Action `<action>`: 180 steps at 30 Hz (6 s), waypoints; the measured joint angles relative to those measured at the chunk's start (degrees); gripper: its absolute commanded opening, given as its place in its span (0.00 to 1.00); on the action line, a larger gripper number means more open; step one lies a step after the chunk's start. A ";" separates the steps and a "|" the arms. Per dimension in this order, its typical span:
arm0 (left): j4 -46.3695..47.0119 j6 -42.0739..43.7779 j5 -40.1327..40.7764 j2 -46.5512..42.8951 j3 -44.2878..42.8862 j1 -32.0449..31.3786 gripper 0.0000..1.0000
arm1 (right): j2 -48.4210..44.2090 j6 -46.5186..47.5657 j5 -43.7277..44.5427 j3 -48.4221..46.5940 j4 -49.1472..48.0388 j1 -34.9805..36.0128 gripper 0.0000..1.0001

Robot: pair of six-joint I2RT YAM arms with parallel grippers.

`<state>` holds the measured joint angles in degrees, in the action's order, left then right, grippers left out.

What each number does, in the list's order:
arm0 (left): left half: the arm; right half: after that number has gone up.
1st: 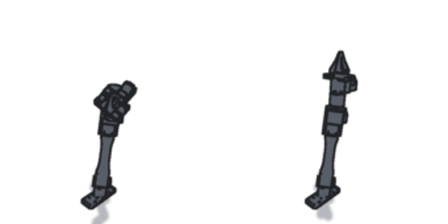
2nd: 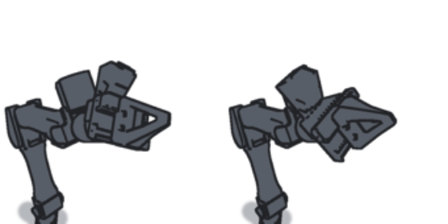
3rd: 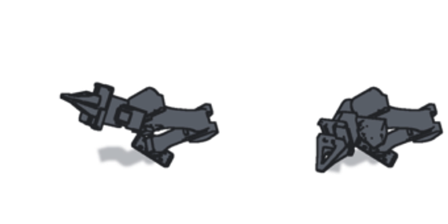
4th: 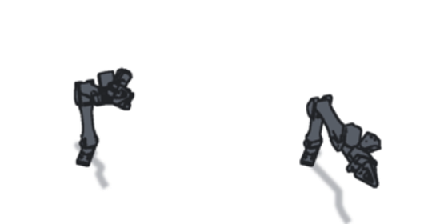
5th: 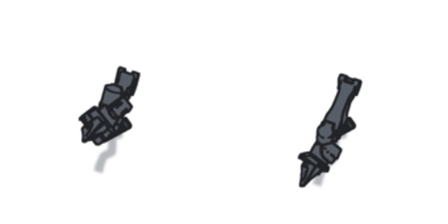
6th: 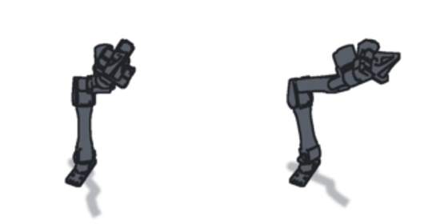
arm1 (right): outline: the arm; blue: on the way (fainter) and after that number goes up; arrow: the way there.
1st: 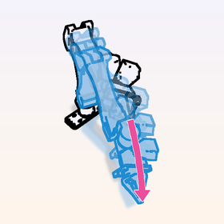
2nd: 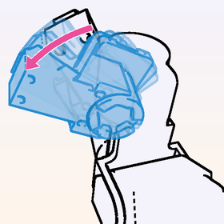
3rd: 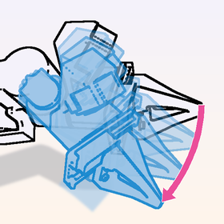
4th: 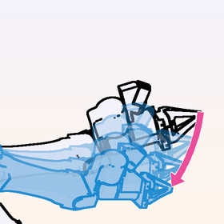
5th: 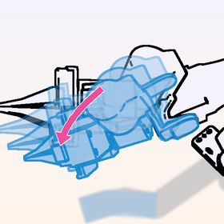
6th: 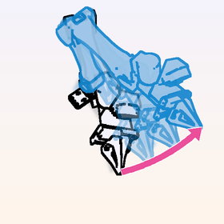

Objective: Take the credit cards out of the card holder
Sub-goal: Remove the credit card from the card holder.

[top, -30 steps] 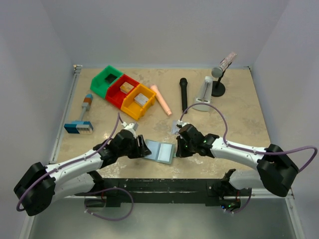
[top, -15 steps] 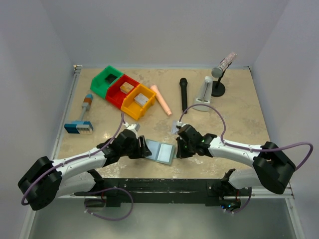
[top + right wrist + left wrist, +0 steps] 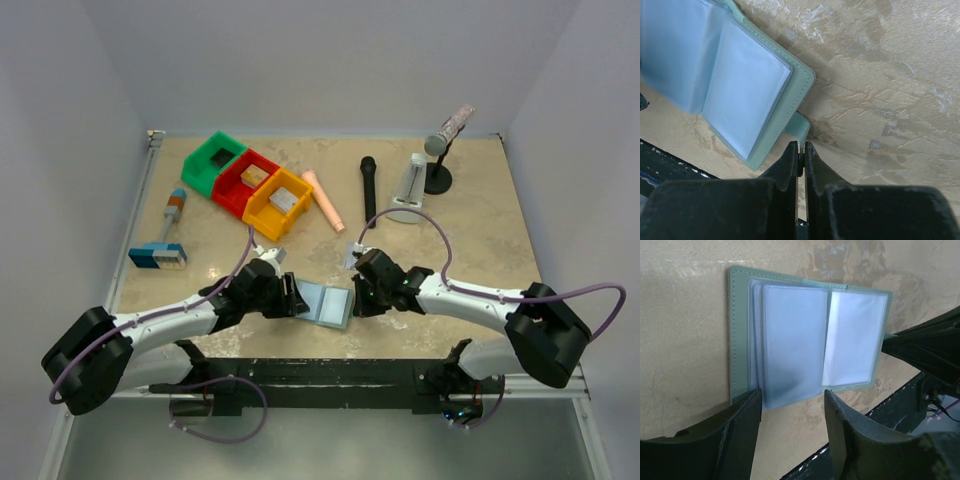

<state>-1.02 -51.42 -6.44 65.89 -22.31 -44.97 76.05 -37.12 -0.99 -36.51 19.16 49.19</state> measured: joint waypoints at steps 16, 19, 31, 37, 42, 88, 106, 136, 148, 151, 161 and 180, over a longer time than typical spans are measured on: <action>-3.19 -0.02 3.37 -2.80 -0.22 -1.18 0.59 | 0.72 0.02 0.02 -0.55 0.37 0.00 0.00; -4.92 -0.04 5.88 -5.55 -0.22 -1.20 0.59 | 0.72 0.02 0.02 -0.55 0.50 0.00 0.00; -0.44 0.22 2.62 -2.67 -0.22 -1.22 0.58 | 0.72 0.02 0.02 -0.57 0.52 0.00 0.00; 0.37 0.22 1.92 -0.61 -0.22 -1.25 0.58 | 0.72 0.02 0.02 -0.87 0.61 0.00 0.00; 0.35 0.22 1.99 -0.46 -0.22 -1.25 0.58 | 0.72 0.02 0.02 -0.87 0.61 0.00 0.00; 2.99 1.84 0.66 -1.27 -3.30 -4.61 0.60 | 1.99 0.09 -0.04 -1.51 0.48 0.00 0.00; -6.69 0.90 9.79 1.29 -3.34 -4.50 0.59 | 1.90 0.07 -0.02 -1.01 0.07 0.00 0.00; -3.17 1.03 7.96 1.64 -3.08 -4.50 0.59 | 1.90 0.22 -0.04 -0.98 0.07 0.00 0.00; 1.14 1.09 4.76 4.68 -3.10 -4.48 0.59 | 2.01 0.24 -0.24 -0.98 0.02 0.00 0.00; 3.39 1.27 2.29 5.88 -3.10 -4.48 0.59 | 2.01 0.24 -0.26 -0.98 0.02 0.00 0.00; 8.07 1.51 -4.68 7.50 -3.10 -4.59 0.59 | 2.03 0.24 -0.52 -0.98 -0.31 -0.02 0.00; 10.19 3.08 -8.33 10.12 -8.26 -7.23 0.59 | 2.03 0.07 -1.31 -0.96 -0.37 -0.02 0.15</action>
<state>9.17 -48.34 -14.76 76.01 -30.57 -52.21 78.08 -37.06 -2.31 -37.47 18.79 49.17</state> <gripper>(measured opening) 0.587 0.074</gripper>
